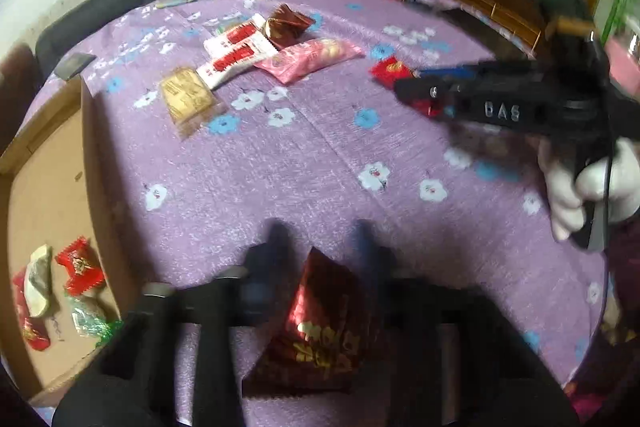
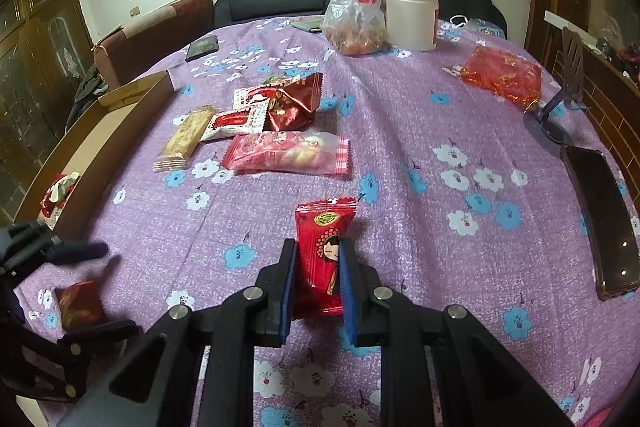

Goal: Organize snacks

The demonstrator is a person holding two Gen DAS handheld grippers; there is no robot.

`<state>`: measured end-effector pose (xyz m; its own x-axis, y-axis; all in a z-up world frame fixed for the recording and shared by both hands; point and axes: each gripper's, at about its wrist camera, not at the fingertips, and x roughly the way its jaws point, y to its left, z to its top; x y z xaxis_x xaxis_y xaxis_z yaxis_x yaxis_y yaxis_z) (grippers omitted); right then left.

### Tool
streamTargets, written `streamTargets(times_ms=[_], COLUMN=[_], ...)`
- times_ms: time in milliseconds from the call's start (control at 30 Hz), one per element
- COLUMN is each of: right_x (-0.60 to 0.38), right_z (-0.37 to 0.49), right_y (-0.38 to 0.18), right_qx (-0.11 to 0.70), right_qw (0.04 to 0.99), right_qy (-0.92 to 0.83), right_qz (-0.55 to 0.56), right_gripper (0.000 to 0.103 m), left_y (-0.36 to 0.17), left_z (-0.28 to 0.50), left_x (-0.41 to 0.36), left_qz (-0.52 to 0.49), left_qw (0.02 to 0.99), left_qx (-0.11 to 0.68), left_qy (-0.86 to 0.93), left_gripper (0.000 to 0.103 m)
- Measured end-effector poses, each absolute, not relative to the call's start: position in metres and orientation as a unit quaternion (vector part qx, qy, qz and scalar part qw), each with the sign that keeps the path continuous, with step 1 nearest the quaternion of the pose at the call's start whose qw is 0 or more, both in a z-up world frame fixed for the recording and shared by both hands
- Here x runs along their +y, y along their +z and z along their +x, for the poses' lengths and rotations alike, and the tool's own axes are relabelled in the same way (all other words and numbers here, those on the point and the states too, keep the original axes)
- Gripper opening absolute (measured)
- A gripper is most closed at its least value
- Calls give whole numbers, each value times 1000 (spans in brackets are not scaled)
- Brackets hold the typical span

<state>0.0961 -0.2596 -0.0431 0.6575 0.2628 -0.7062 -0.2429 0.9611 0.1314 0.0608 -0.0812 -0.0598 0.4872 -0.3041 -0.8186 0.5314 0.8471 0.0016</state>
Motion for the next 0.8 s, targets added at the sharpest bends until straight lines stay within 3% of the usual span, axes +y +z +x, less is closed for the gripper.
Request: streamTargets(times_ms=[133, 333, 367, 467, 567, 767, 800], right_x=[-260, -265, -266, -267, -267, -267, -267], right_z=[94, 97, 97, 97, 97, 97, 94], right_y=[-44, -45, -45, -45, -45, -46, -45], right_qx=[390, 395, 395, 395, 396, 402, 404], right_qw=[908, 905, 905, 905, 904, 899, 899], right_qy=[150, 151, 151, 152, 152, 162, 161], right_qz=[23, 42, 44, 47, 50, 52, 52], right_gripper=[22, 22, 22, 22, 22, 22, 22], left_y=[-56, -21, -18, -13, -17, -59, -57], left_z=[55, 42, 41, 33, 23, 15, 14], left_x=[-71, -32, -27, -20, -24, -67, -66], left_qz=[110, -33, -46, -13, 21, 200, 186], left_qw=[861, 855, 852, 873, 876, 861, 862], left_qx=[439, 417, 416, 402, 398, 415, 410], left_qy=[-233, -306, -313, -275, -274, -215, -230], left_gripper=[12, 14, 21, 71, 72, 71, 53])
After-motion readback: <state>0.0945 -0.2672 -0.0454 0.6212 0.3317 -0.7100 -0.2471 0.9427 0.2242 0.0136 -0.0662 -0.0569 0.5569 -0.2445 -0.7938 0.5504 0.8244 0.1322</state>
